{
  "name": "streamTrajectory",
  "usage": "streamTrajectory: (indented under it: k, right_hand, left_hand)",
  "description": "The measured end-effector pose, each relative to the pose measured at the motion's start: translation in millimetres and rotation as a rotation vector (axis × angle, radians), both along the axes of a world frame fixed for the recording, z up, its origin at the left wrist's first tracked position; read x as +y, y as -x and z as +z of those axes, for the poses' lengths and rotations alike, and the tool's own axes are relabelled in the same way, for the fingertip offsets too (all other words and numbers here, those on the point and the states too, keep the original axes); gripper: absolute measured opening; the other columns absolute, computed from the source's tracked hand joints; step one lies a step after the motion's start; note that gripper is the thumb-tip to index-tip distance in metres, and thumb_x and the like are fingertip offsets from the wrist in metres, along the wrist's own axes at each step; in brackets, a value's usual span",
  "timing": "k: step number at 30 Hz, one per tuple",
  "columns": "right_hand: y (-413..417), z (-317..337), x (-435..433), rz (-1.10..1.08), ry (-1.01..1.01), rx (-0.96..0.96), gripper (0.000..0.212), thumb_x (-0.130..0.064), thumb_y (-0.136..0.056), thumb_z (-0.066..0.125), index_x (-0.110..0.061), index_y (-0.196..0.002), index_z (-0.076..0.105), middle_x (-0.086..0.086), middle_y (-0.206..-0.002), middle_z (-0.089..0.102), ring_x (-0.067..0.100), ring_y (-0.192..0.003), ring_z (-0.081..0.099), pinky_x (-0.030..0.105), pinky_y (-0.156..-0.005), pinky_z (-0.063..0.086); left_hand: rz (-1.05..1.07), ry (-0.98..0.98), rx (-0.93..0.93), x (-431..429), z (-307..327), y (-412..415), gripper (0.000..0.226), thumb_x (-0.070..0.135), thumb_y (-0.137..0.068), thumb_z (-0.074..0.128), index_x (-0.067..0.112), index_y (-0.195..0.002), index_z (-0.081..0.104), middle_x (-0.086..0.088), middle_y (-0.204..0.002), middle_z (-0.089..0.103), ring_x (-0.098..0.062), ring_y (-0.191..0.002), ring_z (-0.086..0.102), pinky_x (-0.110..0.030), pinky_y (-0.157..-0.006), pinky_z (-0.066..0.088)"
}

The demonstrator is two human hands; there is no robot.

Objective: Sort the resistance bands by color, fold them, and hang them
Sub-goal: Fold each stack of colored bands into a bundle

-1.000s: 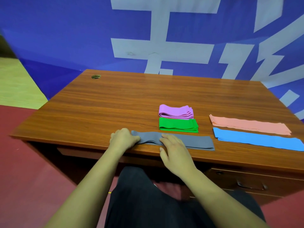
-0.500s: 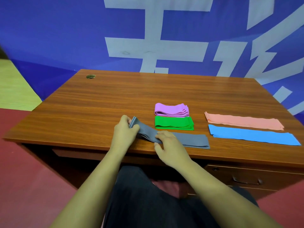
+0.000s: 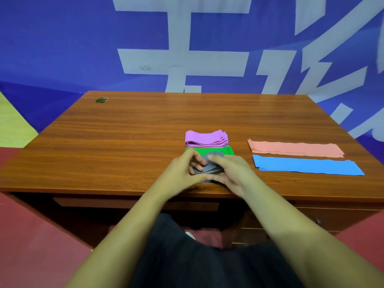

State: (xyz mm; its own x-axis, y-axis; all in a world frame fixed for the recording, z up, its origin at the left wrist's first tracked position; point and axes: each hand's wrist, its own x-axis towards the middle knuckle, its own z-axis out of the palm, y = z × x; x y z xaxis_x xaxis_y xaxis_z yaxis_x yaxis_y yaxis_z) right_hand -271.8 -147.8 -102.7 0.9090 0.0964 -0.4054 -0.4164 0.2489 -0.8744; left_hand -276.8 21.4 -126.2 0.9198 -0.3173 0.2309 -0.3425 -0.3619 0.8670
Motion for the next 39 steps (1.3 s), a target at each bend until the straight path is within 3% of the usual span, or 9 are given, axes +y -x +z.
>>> streamTrajectory:
  k: [3,8,12,17,23,29,32,34,39]
  right_hand:
    - [-2.3,-11.6,-7.0,-0.048,0.04,0.022,0.026,0.005,-0.086,0.062,0.002,-0.112,0.065,0.02,-0.11,0.07,0.03,-0.094,0.071,0.036,-0.072,0.061]
    - [0.8,-4.2,-12.9,-0.072,-0.078,0.028,0.02,0.007,-0.085,0.063,0.004,-0.105,0.065,0.026,-0.112,0.067,0.036,-0.099,0.068,0.036,-0.07,0.061]
    - [0.9,1.2,-21.7,-0.047,-0.129,0.038,0.02,0.008,-0.086,0.061,0.006,-0.106,0.063,0.024,-0.108,0.069,0.033,-0.094,0.07,0.037,-0.07,0.061]
    - [-3.0,0.8,-34.3,-0.063,-0.083,0.006,0.013,0.006,-0.088,0.061,0.005,-0.1,0.064,0.023,-0.105,0.07,0.031,-0.096,0.07,0.037,-0.073,0.061]
    - [-8.5,-5.4,-36.4,-0.083,0.182,-0.047,0.016,-0.001,-0.088,0.066,0.001,-0.102,0.059,0.017,-0.108,0.066,0.026,-0.095,0.068,0.034,-0.071,0.062]
    - [-9.7,-17.4,-24.1,-0.12,0.403,-0.07,0.019,-0.002,-0.085,0.069,-0.002,-0.102,0.061,0.015,-0.107,0.065,0.022,-0.084,0.07,0.03,-0.063,0.062]
    - [-9.1,-22.5,-23.4,-0.082,0.805,-0.156,0.02,-0.015,-0.081,0.074,-0.006,-0.096,0.064,0.013,-0.094,0.068,0.025,-0.067,0.07,0.039,-0.066,0.061]
    - [-6.1,-25.4,-22.8,-0.068,1.004,-0.263,0.024,-0.019,-0.08,0.074,-0.002,-0.095,0.065,0.013,-0.09,0.068,0.03,-0.074,0.066,0.042,-0.071,0.058]
    - [-4.6,-21.3,-22.8,-0.075,1.153,-0.378,0.029,-0.017,-0.084,0.069,-0.012,-0.112,0.064,0.005,-0.103,0.066,0.017,-0.086,0.055,0.026,-0.07,0.04]
  left_hand:
    - [0.027,0.054,-0.032,1.9,-5.9,-4.7,0.042,0.022,-0.073,0.084,0.026,-0.097,0.05,0.003,-0.105,0.066,-0.015,-0.089,0.06,-0.025,-0.074,0.047]
    - [-0.037,-0.231,0.026,7.9,-25.5,-19.1,0.081,0.047,-0.067,0.081,0.033,-0.134,0.038,0.005,-0.136,0.049,-0.009,-0.125,0.048,-0.032,-0.106,0.041]
    - [-0.044,-0.194,0.06,5.3,-32.1,-22.7,0.072,0.036,-0.074,0.077,0.033,-0.135,0.039,0.007,-0.135,0.052,-0.011,-0.117,0.055,-0.038,-0.102,0.045]
    - [-0.09,-0.2,0.045,5.7,-37.1,-24.8,0.063,0.019,-0.079,0.076,0.025,-0.132,0.043,0.008,-0.133,0.053,-0.005,-0.123,0.05,-0.032,-0.109,0.039]
    - [0.022,-0.121,-0.085,15.9,-36.8,-26.4,0.052,0.02,-0.075,0.078,0.03,-0.118,0.051,0.015,-0.115,0.057,0.001,-0.106,0.053,-0.024,-0.093,0.043]
    - [0.005,-0.324,-0.21,27.4,-31.4,-27.6,0.051,0.024,-0.076,0.078,0.021,-0.122,0.055,0.01,-0.114,0.055,-0.009,-0.107,0.047,-0.021,-0.094,0.037]
    - [-0.029,-0.385,-0.187,34.0,-39.9,-27.3,0.053,0.031,-0.08,0.075,0.025,-0.127,0.053,0.011,-0.115,0.052,-0.008,-0.108,0.045,-0.027,-0.098,0.038]
    - [-0.034,-0.352,-0.161,36.2,-44.3,-26.2,0.054,0.032,-0.081,0.075,0.031,-0.129,0.049,0.01,-0.119,0.053,-0.01,-0.112,0.047,-0.029,-0.101,0.039]
    - [-0.035,-0.278,-0.152,37.1,-47.2,-26.2,0.043,0.028,-0.08,0.077,0.035,-0.113,0.05,0.01,-0.115,0.055,-0.007,-0.11,0.051,-0.03,-0.1,0.043]
